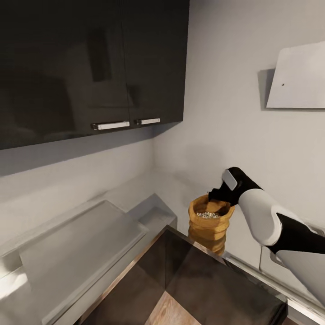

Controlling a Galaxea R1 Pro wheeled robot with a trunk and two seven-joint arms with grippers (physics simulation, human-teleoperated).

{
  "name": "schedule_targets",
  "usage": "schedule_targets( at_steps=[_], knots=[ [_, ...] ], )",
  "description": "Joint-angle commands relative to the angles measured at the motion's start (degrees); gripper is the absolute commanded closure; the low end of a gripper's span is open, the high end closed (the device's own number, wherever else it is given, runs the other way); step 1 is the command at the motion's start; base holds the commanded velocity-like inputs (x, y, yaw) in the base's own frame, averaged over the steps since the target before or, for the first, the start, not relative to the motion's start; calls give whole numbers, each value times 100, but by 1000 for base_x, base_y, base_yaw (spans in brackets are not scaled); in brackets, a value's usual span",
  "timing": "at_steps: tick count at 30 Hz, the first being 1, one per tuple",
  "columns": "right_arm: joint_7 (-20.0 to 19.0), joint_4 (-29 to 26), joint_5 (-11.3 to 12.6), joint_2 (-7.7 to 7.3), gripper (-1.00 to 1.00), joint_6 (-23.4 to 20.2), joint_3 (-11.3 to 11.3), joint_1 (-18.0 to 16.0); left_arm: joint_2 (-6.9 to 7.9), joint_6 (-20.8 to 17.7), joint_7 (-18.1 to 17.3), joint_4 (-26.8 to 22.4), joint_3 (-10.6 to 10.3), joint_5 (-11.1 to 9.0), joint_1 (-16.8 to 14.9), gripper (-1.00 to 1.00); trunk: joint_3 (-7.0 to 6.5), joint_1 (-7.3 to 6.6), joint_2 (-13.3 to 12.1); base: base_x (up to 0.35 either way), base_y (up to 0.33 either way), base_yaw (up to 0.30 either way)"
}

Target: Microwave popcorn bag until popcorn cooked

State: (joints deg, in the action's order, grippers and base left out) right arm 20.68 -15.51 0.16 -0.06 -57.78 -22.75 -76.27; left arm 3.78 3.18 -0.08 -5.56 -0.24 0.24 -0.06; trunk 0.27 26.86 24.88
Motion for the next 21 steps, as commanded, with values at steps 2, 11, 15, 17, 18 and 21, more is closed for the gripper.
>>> schedule_targets(
  at_steps=[2,11,15,17,18,21],
  knots=[
    [353,-4,10,6,-100,110,-498,-3,0,22,-1,3,-3,3,0,-100,3,2,4,1,0,0],
    [1649,-4,19,12,-100,844,-1621,-2,0,24,-1,3,-3,3,0,-100,3,2,4,0,0,0],
    [1910,15,19,20,-100,1196,-1706,-2,0,23,-1,3,-3,3,1,-100,3,2,4,0,0,0],
    [2162,106,19,27,-100,1456,-1736,-2,0,24,-1,3,-3,3,-1,-100,3,2,4,0,0,0],
    [2322,215,19,30,-100,1633,-1748,-2,0,24,-1,3,-3,3,1,-100,3,2,4,0,0,0],
    [2462,360,19,37,-100,1893,-1756,-2,0,22,-1,3,-3,3,6,-100,3,2,4,0,0,0]
  ],
)
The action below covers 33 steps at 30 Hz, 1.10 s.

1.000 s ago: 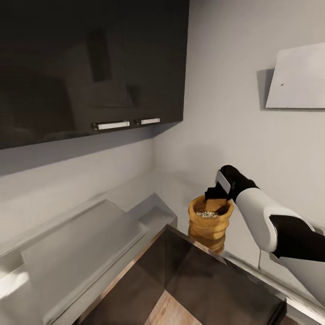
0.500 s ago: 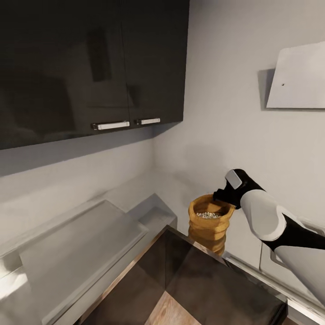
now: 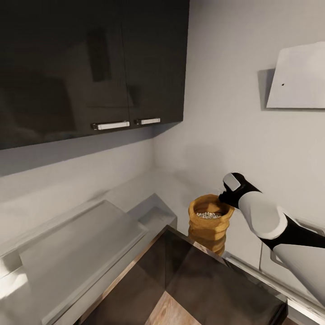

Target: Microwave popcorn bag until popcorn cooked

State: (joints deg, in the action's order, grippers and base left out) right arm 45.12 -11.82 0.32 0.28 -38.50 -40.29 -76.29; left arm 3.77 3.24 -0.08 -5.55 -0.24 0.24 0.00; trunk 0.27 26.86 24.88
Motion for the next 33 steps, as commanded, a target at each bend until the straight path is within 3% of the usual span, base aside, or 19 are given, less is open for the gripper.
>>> schedule_targets(
  at_steps=[1,7,14,33],
  knots=[
    [36,35,3,6,-100,6,-4,0,1,17,-1,1,-3,3,-3,-100,3,2,4,0,0,0],
    [67,312,3,24,-100,170,-37,6,1,17,-1,1,-3,3,-3,-100,3,2,4,0,0,0],
    [75,1112,3,25,-100,1354,-49,9,1,18,-1,1,-3,3,-6,-100,3,2,4,0,0,0],
    [170,1252,7,25,-100,1685,-76,136,1,16,-1,1,-3,3,-9,-100,3,2,4,0,0,0]
  ],
)
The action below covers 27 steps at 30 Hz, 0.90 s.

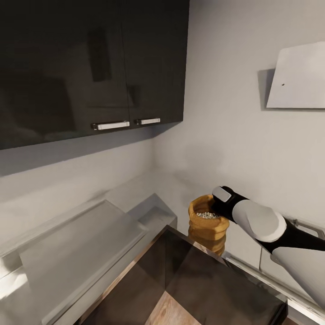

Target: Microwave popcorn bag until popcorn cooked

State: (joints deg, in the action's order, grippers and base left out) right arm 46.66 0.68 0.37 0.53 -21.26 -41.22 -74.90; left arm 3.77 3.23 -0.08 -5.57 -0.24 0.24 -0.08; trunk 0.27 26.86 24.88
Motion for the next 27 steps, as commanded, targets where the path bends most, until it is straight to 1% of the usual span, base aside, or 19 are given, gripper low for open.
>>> schedule_targets(
  at_steps=[1,7,8,10,11,14,16,20,22,26,27],
  knots=[
    [20,3,4,0,-100,-41,17,2,1,19,-1,3,-3,3,2,-100,3,2,4,0,0,0],
    [19,36,19,0,-100,-45,4,10,1,15,-1,3,-3,3,-1,-100,3,2,4,0,0,0],
    [19,37,28,-2,-100,-45,-45,10,1,17,-1,3,-3,3,-1,-100,3,2,4,0,0,0],
    [19,34,86,-8,-100,-49,-255,10,1,18,-1,3,-3,3,-1,-100,3,2,4,0,0,0],
    [17,26,163,-33,-100,-56,-502,10,1,15,-1,3,-3,3,1,-100,3,2,4,0,0,0],
    [18,4,356,-99,-100,-77,-1029,10,1,12,-1,3,-3,3,3,-100,3,2,4,0,0,0],
    [18,-2,404,-136,-100,-89,-1178,10,1,14,-1,3,-3,3,4,-100,3,2,4,0,0,0],
    [22,-6,440,-194,-100,-92,-1365,10,1,15,-1,3,-3,3,0,-100,3,2,4,0,0,0],
    [26,-11,456,-244,-100,-90,-1380,10,1,15,-1,3,-3,3,7,-100,3,2,4,0,0,0],
    [34,-10,665,-381,-100,-89,-1373,10,1,15,-1,3,-3,3,2,-100,3,2,4,0,0,0],
    [36,-9,684,-401,-100,-89,-1372,10,1,16,-1,3,-3,3,5,-100,3,2,4,0,0,0]
  ],
)
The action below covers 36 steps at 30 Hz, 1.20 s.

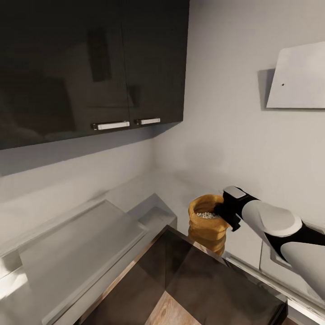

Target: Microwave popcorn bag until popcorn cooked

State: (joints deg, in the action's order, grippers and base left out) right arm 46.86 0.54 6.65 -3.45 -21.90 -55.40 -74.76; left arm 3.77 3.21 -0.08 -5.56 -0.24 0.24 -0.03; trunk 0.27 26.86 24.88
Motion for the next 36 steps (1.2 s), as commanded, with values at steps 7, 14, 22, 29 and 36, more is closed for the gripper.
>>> schedule_targets(
  at_steps=[7,14,22,29,36],
  knots=[
    [315,8,98,-41,-100,-1,47,-4,1,14,-1,2,-3,3,-2,-100,10,2,4,0,0,0],
    [333,8,106,-41,-100,1,47,-4,1,20,-1,2,-3,3,-4,-100,30,2,4,0,0,0],
    [373,8,102,-42,-100,7,47,-4,1,21,-1,2,-3,3,-1,-100,31,2,4,139,0,0],
    [543,7,108,-42,-100,13,47,-4,1,14,-1,2,-3,3,-6,-100,31,2,4,12,0,0],
    [566,15,108,-42,-100,16,48,-4,1,13,-1,2,-3,3,-5,-100,31,2,4,0,0,0]
  ],
)
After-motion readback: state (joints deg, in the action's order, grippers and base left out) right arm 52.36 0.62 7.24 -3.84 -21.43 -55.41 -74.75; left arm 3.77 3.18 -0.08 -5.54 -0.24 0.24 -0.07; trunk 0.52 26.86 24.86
